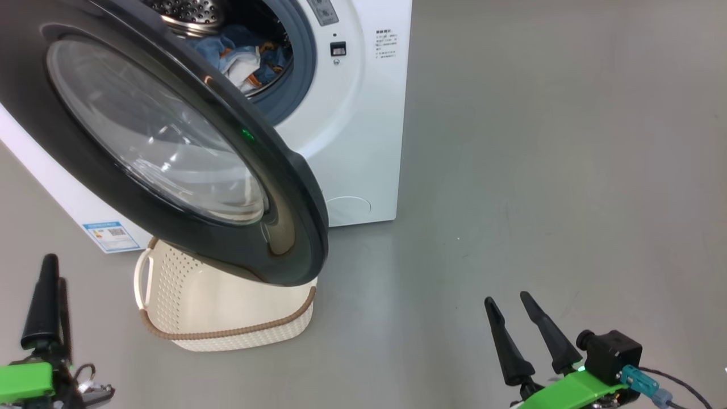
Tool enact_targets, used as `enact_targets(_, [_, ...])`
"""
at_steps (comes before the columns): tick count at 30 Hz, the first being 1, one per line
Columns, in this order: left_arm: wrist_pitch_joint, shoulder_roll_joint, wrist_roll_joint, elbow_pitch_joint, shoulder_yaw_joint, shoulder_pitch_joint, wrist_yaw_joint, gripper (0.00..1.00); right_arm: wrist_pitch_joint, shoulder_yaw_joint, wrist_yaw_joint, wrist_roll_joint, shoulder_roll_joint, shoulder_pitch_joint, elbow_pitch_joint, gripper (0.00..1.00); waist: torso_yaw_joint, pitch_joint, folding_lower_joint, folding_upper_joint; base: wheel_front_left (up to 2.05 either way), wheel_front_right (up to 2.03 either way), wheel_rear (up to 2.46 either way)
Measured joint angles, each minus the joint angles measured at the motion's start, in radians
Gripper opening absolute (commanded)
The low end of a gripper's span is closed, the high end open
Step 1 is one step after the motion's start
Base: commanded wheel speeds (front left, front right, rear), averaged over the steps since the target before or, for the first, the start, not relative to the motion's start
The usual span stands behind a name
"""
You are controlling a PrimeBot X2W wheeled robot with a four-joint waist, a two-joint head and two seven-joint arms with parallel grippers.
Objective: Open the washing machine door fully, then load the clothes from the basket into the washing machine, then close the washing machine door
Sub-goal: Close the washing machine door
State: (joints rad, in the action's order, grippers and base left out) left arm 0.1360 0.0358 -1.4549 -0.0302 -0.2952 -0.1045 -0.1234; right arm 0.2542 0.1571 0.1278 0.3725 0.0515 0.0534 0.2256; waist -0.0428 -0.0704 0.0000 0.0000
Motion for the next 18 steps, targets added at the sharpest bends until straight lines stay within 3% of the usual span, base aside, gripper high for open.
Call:
enact_targets(9, [-0.281, 0.135, 0.258, 0.029, 0.18, 0.081, 0.0, 1.0, 0.0, -0.002, 0.0, -0.002, 0.0, -0.018, -0.006, 1.0, 0.008, 0.018, 0.0, 0.0, 0.0, 0.0, 0.0])
enact_targets(12, [-0.375, 0.219, 0.384, 0.011, 0.259, 0.098, 0.0, 1.0, 0.0, -0.001, 0.0, -0.002, 0.0, -0.02, -0.008, 1.0, 0.013, 0.024, 0.0, 0.0, 0.0, 0.0, 0.0])
enact_targets(18, [-0.39, 0.229, 0.57, 0.0, 0.24, 0.103, 0.0, 1.0, 0.0, -0.002, 0.0, -0.005, 0.0, -0.024, -0.012, 1.0, 0.018, 0.024, 0.0, 0.0, 0.0, 0.0, 0.0])
